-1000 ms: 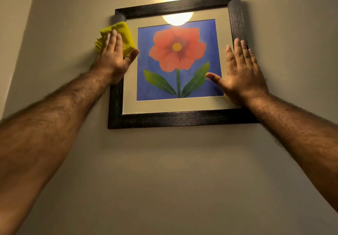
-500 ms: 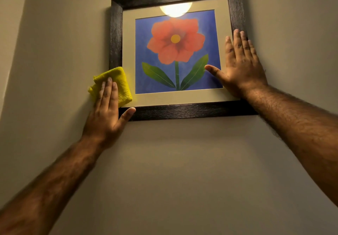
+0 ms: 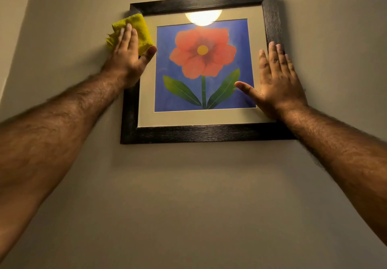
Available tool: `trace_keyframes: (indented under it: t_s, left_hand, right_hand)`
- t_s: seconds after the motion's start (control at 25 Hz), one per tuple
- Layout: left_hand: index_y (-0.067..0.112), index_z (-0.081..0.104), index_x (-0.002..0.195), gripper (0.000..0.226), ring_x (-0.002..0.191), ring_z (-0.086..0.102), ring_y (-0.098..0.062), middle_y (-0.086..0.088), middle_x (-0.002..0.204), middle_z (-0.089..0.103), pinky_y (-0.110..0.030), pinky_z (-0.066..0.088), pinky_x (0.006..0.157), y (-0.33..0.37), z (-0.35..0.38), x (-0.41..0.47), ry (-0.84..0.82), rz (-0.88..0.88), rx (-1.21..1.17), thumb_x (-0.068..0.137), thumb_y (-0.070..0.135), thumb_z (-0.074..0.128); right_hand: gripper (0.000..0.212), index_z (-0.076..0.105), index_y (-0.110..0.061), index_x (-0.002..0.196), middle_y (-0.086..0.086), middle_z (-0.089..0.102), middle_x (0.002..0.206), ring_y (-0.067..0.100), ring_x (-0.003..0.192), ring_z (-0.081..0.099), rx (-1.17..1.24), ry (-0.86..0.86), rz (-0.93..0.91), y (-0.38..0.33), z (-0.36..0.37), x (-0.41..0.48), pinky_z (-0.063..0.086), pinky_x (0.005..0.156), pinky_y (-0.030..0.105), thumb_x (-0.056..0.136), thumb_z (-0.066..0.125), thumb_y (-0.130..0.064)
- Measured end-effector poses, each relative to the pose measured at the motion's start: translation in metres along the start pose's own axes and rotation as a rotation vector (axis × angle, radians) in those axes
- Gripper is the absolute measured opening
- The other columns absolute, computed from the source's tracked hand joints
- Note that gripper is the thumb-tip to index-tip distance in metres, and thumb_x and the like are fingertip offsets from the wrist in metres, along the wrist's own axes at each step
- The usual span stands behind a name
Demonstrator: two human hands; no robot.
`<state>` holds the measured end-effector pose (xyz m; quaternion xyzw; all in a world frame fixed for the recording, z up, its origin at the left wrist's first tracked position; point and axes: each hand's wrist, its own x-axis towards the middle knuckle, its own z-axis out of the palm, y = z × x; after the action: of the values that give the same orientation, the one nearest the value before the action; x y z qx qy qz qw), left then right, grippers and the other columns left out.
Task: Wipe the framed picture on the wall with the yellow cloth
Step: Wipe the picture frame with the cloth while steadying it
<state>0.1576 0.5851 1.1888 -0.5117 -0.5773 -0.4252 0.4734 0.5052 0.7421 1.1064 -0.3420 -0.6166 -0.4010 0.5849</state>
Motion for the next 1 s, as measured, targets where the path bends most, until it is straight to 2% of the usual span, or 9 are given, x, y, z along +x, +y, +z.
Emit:
trace_keyframes:
  t_s: [0.2,0.32,0.48,0.56,0.68,0.84,1.0]
  left_hand:
    - [0.012,0.002,0.161,0.091,0.158,-0.004,-0.023,-0.006,0.171,-0.005,-0.038,0.002,0.125,-0.007,0.011,-0.062,0.011,0.057,-0.040,0.094,0.071,0.021]
    - [0.013,0.000,0.161,0.098,0.157,-0.005,-0.021,-0.005,0.171,-0.008,-0.033,0.001,0.124,-0.011,0.025,-0.126,-0.009,0.078,-0.028,0.089,0.078,0.016]
    - [0.014,-0.001,0.161,0.098,0.157,-0.009,-0.018,-0.002,0.171,-0.011,-0.036,0.003,0.127,-0.019,0.033,-0.198,-0.076,0.112,0.000,0.089,0.080,0.013]
    - [0.014,-0.001,0.161,0.096,0.157,-0.011,-0.015,-0.002,0.171,-0.011,-0.036,0.004,0.127,-0.025,0.033,-0.207,-0.090,0.142,0.023,0.091,0.078,0.015]
    - [0.014,0.000,0.161,0.101,0.157,-0.010,-0.016,-0.003,0.171,-0.010,-0.037,0.003,0.127,-0.026,0.026,-0.172,-0.085,0.129,0.015,0.087,0.082,0.013]
    - [0.011,0.000,0.160,0.118,0.157,-0.007,-0.022,-0.007,0.171,-0.008,-0.039,-0.001,0.127,-0.017,0.008,-0.071,-0.071,0.051,-0.040,0.075,0.092,0.004]
    - [0.013,-0.006,0.160,0.114,0.157,-0.010,-0.020,-0.004,0.170,-0.013,-0.042,0.000,0.126,-0.010,-0.001,-0.025,-0.088,0.023,0.002,0.077,0.091,0.006]
  right_hand:
    - [0.111,0.010,-0.006,0.163,0.018,0.003,0.173,0.031,0.161,0.002,0.011,0.011,-0.002,0.001,0.001,0.001,0.004,0.131,0.045,0.088,0.019,-0.087]
    - [0.110,0.010,-0.006,0.163,0.019,0.003,0.173,0.031,0.161,0.002,0.005,0.012,0.001,0.001,0.002,0.001,0.005,0.131,0.045,0.088,0.020,-0.086]
    - [0.109,0.010,-0.007,0.163,0.019,0.004,0.173,0.032,0.161,0.003,0.023,0.013,0.001,0.001,0.001,0.000,0.006,0.131,0.046,0.088,0.020,-0.086]
    - [0.109,0.011,-0.007,0.163,0.019,0.004,0.173,0.032,0.161,0.003,0.026,0.014,0.001,0.000,0.001,0.000,0.006,0.131,0.047,0.088,0.020,-0.086]
    - [0.109,0.011,-0.008,0.163,0.020,0.003,0.172,0.033,0.161,0.003,0.016,0.001,-0.001,-0.001,0.000,0.000,0.006,0.131,0.047,0.088,0.020,-0.087]
    - [0.108,0.011,-0.008,0.163,0.020,0.004,0.172,0.033,0.161,0.003,0.012,-0.001,-0.002,-0.001,-0.001,-0.001,0.006,0.131,0.047,0.088,0.019,-0.086]
    - [0.108,0.010,-0.007,0.163,0.019,0.002,0.173,0.032,0.161,0.002,0.005,0.001,-0.001,-0.002,-0.002,0.000,0.005,0.131,0.047,0.088,0.018,-0.085]
